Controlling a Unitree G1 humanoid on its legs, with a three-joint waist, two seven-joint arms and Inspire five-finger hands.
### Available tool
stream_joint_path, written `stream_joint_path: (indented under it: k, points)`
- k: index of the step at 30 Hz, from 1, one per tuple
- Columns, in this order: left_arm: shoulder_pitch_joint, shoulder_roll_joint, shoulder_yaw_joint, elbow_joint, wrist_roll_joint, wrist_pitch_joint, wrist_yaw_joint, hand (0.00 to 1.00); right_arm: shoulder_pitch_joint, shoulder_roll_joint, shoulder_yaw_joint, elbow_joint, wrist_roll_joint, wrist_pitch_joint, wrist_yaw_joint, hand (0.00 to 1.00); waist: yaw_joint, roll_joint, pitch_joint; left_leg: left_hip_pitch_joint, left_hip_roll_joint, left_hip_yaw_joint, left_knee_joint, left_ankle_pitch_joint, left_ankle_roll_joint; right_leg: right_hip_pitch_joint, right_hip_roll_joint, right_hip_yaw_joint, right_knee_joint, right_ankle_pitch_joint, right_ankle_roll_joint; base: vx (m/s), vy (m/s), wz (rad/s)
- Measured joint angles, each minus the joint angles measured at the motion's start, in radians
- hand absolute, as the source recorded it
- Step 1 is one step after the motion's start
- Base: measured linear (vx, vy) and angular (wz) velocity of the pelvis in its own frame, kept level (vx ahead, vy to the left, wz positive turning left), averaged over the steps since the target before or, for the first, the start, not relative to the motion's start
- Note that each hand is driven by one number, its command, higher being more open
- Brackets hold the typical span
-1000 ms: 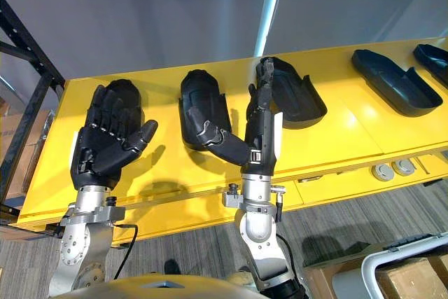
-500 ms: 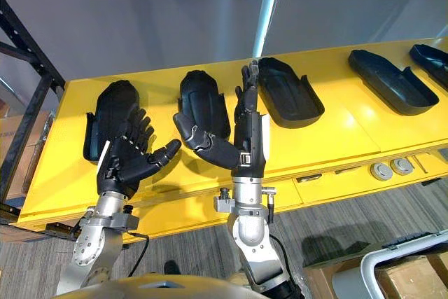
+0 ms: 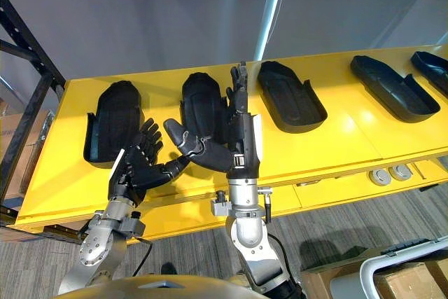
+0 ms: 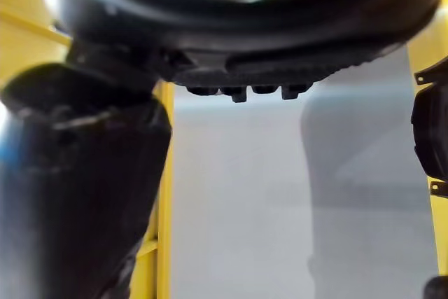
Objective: Walk over and take three plastic housings, then place them on the shelf
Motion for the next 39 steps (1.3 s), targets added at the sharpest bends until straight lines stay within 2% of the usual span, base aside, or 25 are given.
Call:
stream_joint_path:
  k: [3,12,33,36,38,39]
  points:
    - [0.0,0.0,0.0,0.0,0.029,0.004,0.026,1.0,0.0,-0.006,0.001,0.0,0.0,0.0,0.0,1.0,0.0,0.002,-0.001,0.008,0.0,0.0,0.0,-0.006,-0.007,0.009,0.0,0.0,0.0,0.0,0.0,0.0,0.0,0.0]
    - [0.0,-0.005,0.006,0.008,0.029,0.022,0.111,1.0,0.0,-0.007,0.001,0.0,0.0,0.001,-0.001,1.0,0.0,0.016,-0.011,0.009,0.001,0.003,-0.001,-0.011,0.001,0.01,0.001,-0.001,-0.001,0.0,0.0,0.0,0.0,0.0]
    - [0.0,-0.023,0.023,0.008,0.029,0.043,0.131,1.0,0.001,-0.007,0.019,0.0,0.0,0.007,-0.006,1.0,0.002,0.014,-0.013,0.008,0.001,-0.004,-0.001,-0.01,0.001,0.012,0.001,-0.004,-0.001,0.0,0.0,0.0,0.0,0.0]
    - [0.0,-0.022,0.022,0.008,0.028,0.019,0.091,1.0,0.002,-0.007,0.019,0.001,0.0,0.007,-0.008,1.0,0.002,0.013,-0.013,0.008,0.001,-0.003,-0.001,-0.011,0.002,0.012,0.001,-0.004,-0.001,0.0,0.0,0.0,0.0,0.0]
    - [0.0,-0.022,0.019,0.008,0.028,-0.033,0.051,1.0,0.002,-0.007,0.019,0.001,0.0,0.007,-0.007,1.0,0.002,0.013,-0.013,0.008,0.002,-0.001,-0.001,-0.012,0.002,0.012,0.001,-0.004,-0.001,0.0,0.0,0.0,0.0,-0.02]
    - [-0.003,-0.02,0.017,0.007,0.027,-0.081,0.017,1.0,0.002,-0.007,0.019,0.002,0.0,0.007,-0.005,1.0,0.001,0.012,-0.013,0.009,0.002,0.002,-0.001,-0.013,0.002,0.011,0.001,-0.002,-0.001,0.0,0.0,0.0,0.0,-0.04]
